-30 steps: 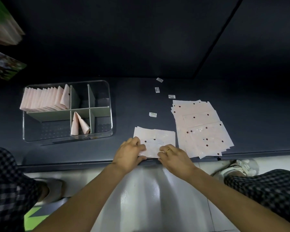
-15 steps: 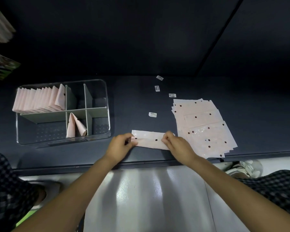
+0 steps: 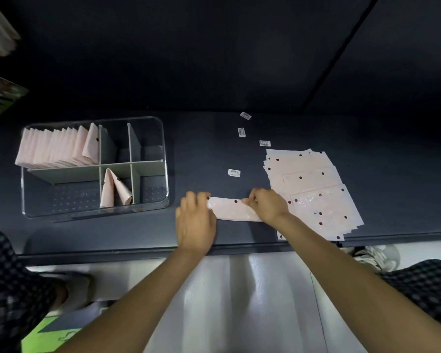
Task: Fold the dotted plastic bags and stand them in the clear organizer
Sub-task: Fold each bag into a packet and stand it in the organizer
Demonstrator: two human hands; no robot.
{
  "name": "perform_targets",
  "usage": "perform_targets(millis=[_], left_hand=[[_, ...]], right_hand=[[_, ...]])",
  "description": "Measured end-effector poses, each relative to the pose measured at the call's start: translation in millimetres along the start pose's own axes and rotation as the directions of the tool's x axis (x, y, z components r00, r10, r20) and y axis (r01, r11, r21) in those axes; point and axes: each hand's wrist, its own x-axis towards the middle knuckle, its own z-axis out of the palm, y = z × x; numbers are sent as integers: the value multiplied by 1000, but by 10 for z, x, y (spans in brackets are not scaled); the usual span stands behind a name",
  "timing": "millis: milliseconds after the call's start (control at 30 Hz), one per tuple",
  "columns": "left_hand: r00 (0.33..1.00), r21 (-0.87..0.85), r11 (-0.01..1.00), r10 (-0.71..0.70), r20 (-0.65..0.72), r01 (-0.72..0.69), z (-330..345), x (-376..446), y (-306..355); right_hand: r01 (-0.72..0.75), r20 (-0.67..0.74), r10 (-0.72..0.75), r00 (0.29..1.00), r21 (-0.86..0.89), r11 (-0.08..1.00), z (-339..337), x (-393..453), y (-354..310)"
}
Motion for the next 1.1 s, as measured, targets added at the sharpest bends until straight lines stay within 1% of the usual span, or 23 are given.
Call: perform_targets(millis=[33, 67, 100, 133, 167, 200, 267, 400, 467, 500, 533, 567, 600, 633, 667, 700, 767, 800, 833, 900, 1000, 1033, 1100], left_hand=[[991, 14, 991, 130, 32, -130, 29, -50, 46], [960, 7, 966, 255, 111, -258, 70, -90, 84], [910, 22, 931, 352, 219, -365, 119, -122, 110], [858, 66, 895, 399, 323, -441, 167, -147, 123], [823, 117, 869, 402, 402, -481, 210, -161, 118], [806, 163, 855, 379, 454, -493, 242, -166, 101], [795, 218, 840, 341, 502, -498, 265, -158, 40], [765, 264, 793, 352, 539, -550, 189, -121, -177], [760, 279, 777, 357, 544, -565, 145, -115, -258], [757, 277, 775, 360, 546, -568, 133, -116, -277], [754, 271, 775, 364, 546, -570, 131, -117, -284], [754, 263, 779, 367, 545, -569, 135, -118, -281], [755, 256, 783, 369, 542, -567, 142, -116, -273], [756, 249, 787, 372, 539, -565, 146, -115, -269], [757, 242, 791, 375, 536, -563, 150, -113, -269], [757, 234, 796, 373, 536, -558, 153, -112, -273], [760, 219, 808, 368, 536, -546, 158, -106, -282], [762, 217, 812, 366, 534, -542, 160, -103, -285], [763, 220, 811, 366, 533, -542, 163, -103, -286], [762, 234, 801, 367, 534, -550, 162, -102, -287], [761, 229, 806, 364, 537, -546, 155, -96, -289], [761, 223, 808, 365, 537, -545, 152, -92, -290], [756, 215, 810, 364, 544, -545, 142, -83, -295]], right_hand=[[-6, 11, 6, 1000, 2, 1000, -11, 5, -12], [-12, 19, 12, 1000, 0, 1000, -19, 10, -19], [-17, 23, 17, 1000, -4, 1000, -23, 13, -28], [-22, 22, 22, 1000, -7, 1000, -27, 11, -35], [-28, 22, 28, 999, -10, 1000, -31, 5, -42], [-34, 19, 34, 999, -12, 999, -31, 2, -47], [-43, 20, 43, 999, -12, 999, -26, 0, -46], [-66, 27, 66, 997, 15, 998, -24, -8, -53], [-83, -1, 83, 997, 14, 996, -23, -47, -85], [-77, -69, 75, 995, -27, 997, -19, -86, -101], [-54, -180, 40, 983, -74, 996, -1, -139, -121], [-2, -306, -24, 952, -85, 996, 35, -206, -138], [89, -413, -97, 905, -38, 995, 78, -280, -165], [194, -451, -159, 878, 33, 980, 123, -354, -210], [289, -424, -228, 877, 86, 953, 179, -427, -250], [357, -346, -308, 886, 84, 931, 250, -497, -279], [427, -151, -428, 891, -43, 903, 418, -586, -248], [437, -87, -447, 890, -113, 892, 479, -603, -180], [433, -52, -448, 893, -176, 884, 507, -611, -98], [408, -59, -434, 899, -248, 879, 517, -612, 93], [358, -69, -391, 918, -285, 889, 417, -619, 307], [351, -94, -396, 913, -307, 884, 365, -624, 338], [373, -191, -459, 868, -361, 855, 262, -609, 353]])
